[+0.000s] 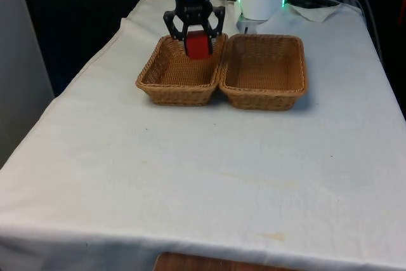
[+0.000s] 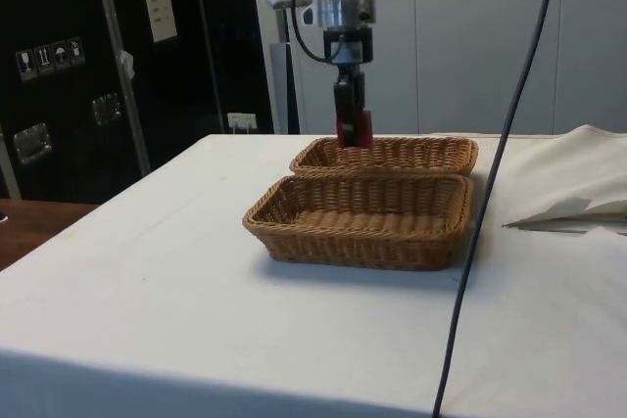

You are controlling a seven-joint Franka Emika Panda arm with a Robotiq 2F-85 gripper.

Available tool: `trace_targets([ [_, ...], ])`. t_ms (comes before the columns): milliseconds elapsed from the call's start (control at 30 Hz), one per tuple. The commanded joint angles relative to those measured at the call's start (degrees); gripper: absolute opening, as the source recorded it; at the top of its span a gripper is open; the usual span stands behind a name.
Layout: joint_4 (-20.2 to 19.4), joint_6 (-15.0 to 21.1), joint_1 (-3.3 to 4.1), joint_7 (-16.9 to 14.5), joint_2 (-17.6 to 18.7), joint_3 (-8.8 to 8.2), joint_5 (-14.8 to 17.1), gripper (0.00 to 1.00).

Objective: Pick up the red cube and place it into the right basket.

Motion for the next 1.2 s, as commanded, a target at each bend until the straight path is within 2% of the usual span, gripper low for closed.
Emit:
trace_targets([
  [0, -1.0, 1.5, 0.23, 0.3, -0.3, -0.40, -1.0, 0.02],
  [167, -4.1, 5.2, 0.17, 0.0, -0.7, -0.40, -1.4, 0.02],
  [200, -3.7, 4.3, -0.11, -0.4, -0.6, 0.00, -0.6, 0.02],
  [267, -5.0, 6.4, 0.00, -0.2, -0.7, -0.40, -1.4, 0.02],
  [400, -6.5, 9.2, -0.63, -1.0, -0.3, -0.40, -0.9, 0.02],
  [433, -6.4, 8.3, -0.46, -0.8, -0.5, -0.17, -0.7, 0.02],
  [500, -6.9, 10.4, -1.03, -1.5, 0.2, -0.52, -0.5, 0.02],
  [733, -8.2, 13.2, -1.49, -1.8, 1.4, -0.23, 0.6, 0.02],
  [767, -7.6, 12.1, -1.32, -1.3, 1.8, -0.63, -0.3, 0.02],
  [800, -8.4, 13.6, -1.55, -1.9, 1.5, -0.06, 0.9, 0.02],
  [867, -8.9, 14.3, -1.60, -1.9, 1.8, 0.17, 1.5, 0.02],
  [1167, -9.3, 14.5, -1.49, -1.5, 2.2, 0.00, 1.0, 0.02],
])
